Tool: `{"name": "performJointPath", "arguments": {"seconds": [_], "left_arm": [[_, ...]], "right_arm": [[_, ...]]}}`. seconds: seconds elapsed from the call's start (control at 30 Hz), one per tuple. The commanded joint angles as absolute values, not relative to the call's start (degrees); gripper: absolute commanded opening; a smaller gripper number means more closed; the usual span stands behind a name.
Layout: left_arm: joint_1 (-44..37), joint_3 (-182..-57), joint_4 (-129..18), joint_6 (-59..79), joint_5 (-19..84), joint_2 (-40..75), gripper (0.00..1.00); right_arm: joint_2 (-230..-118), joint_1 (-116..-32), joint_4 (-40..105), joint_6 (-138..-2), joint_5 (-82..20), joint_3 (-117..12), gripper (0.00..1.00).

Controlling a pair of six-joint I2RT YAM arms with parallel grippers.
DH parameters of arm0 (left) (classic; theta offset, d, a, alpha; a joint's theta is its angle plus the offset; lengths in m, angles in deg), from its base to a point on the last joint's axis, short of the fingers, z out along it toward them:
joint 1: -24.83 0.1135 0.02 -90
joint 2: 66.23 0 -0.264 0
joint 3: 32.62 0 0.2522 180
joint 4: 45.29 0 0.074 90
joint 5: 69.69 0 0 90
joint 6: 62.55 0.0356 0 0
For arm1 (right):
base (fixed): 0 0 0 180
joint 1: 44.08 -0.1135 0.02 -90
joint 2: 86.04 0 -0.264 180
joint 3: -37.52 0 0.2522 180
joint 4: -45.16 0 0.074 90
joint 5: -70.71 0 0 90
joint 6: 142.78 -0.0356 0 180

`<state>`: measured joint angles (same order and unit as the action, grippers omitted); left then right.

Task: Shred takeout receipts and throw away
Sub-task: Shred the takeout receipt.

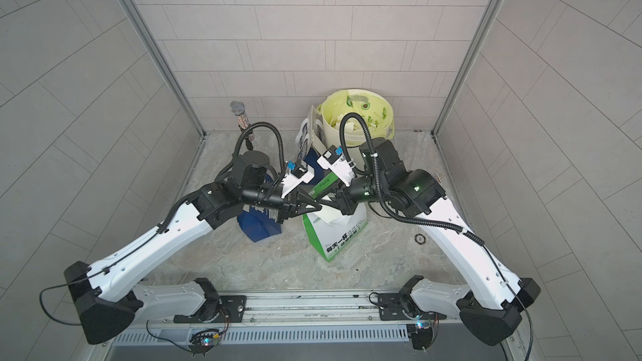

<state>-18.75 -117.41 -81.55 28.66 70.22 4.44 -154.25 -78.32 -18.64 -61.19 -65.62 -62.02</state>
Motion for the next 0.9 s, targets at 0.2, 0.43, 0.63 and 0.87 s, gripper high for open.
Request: {"name": "performJointPath", "arguments": {"seconds": [0.2, 0.43, 0.63, 0.87], "left_arm": [[-19.8, -118.57, -82.08, 34.12, 61.47, 2.28, 0.0], [-25.18, -116.29, -77.88, 45.75, 44.17, -1.46, 0.0], [-27.71, -112.63, -67.77, 49.77, 34.81, -4.15, 0.0], [-27.66, -108.29, -62.48, 49.21, 29.72, -8.87, 0.0]], "right_arm": [[-153.21, -78.59, -17.36, -60.58, -60.1, -60.99, 0.0], [-154.38, -78.58, -16.89, -67.98, -45.15, -61.98, 0.0], [-155.58, -78.34, -18.65, -71.85, -37.78, -64.04, 0.0], [-152.44, -73.47, -19.36, -70.34, -24.61, -61.43, 0.0]]}}
